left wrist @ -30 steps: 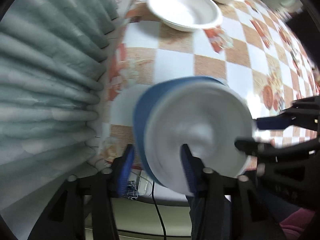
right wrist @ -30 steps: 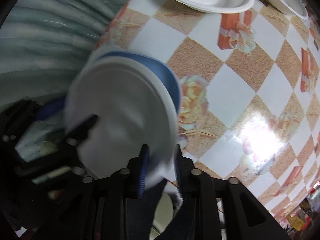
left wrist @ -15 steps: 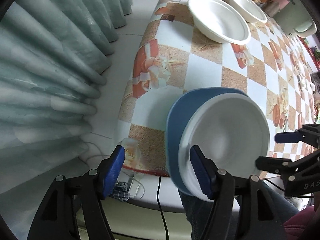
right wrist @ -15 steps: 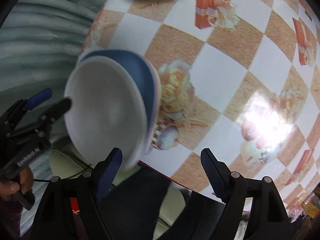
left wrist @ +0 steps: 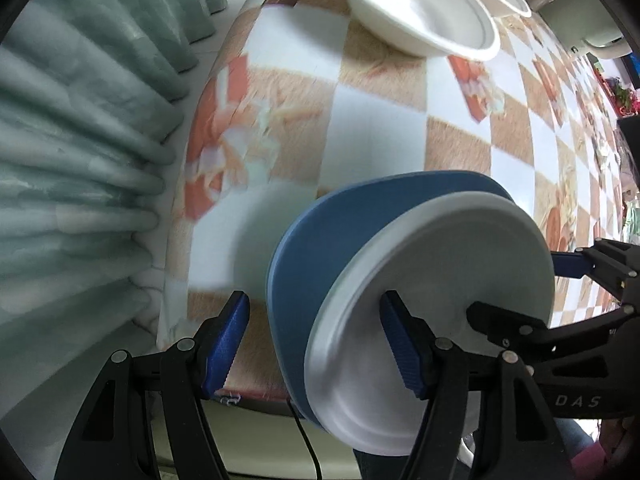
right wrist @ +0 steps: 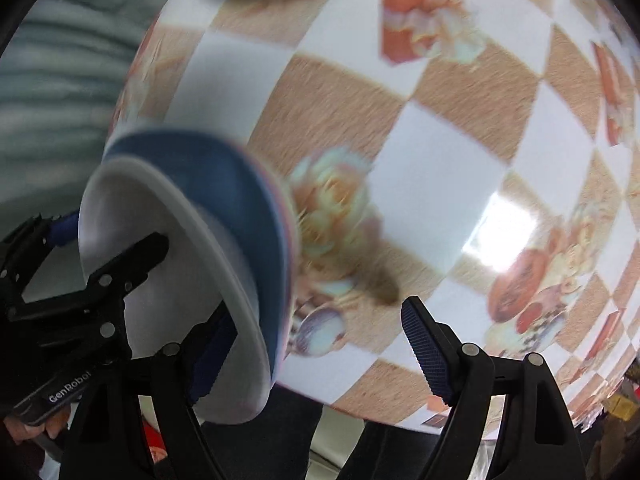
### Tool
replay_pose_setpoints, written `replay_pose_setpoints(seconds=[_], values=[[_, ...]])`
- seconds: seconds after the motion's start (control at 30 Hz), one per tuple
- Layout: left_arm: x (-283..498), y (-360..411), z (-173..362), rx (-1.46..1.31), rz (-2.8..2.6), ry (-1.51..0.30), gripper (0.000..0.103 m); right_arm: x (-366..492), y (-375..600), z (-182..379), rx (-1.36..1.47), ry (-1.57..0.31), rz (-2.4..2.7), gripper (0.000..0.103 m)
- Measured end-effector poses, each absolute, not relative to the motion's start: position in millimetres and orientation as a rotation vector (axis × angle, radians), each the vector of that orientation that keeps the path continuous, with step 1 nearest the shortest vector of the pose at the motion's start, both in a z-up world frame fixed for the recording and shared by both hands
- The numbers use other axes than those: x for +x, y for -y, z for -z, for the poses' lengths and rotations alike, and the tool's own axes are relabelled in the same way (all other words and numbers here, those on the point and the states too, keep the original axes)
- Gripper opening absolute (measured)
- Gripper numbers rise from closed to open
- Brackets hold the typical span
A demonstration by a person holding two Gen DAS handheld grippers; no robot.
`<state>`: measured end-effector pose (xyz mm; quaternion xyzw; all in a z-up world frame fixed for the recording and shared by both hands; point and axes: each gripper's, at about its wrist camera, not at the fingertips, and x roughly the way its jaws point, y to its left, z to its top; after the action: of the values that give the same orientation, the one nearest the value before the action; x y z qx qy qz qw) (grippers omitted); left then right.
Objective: Organize plates and bowls
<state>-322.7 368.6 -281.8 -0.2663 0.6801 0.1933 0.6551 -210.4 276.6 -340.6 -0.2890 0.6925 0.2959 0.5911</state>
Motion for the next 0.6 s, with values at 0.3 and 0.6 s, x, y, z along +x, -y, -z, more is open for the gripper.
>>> replay_pose_setpoints(seconds=[0.3,0.6], values=[[-288,-377,250,-0.522,-0.429,-1.459,0.071,-174,-266,313,-0.529,-1.579,-0.72,0.082],[-273,-394,202,-0.533,-0.425,-1.372,0.071,-114,-230,266,-0.359,-1.508,-0.713,0.082]])
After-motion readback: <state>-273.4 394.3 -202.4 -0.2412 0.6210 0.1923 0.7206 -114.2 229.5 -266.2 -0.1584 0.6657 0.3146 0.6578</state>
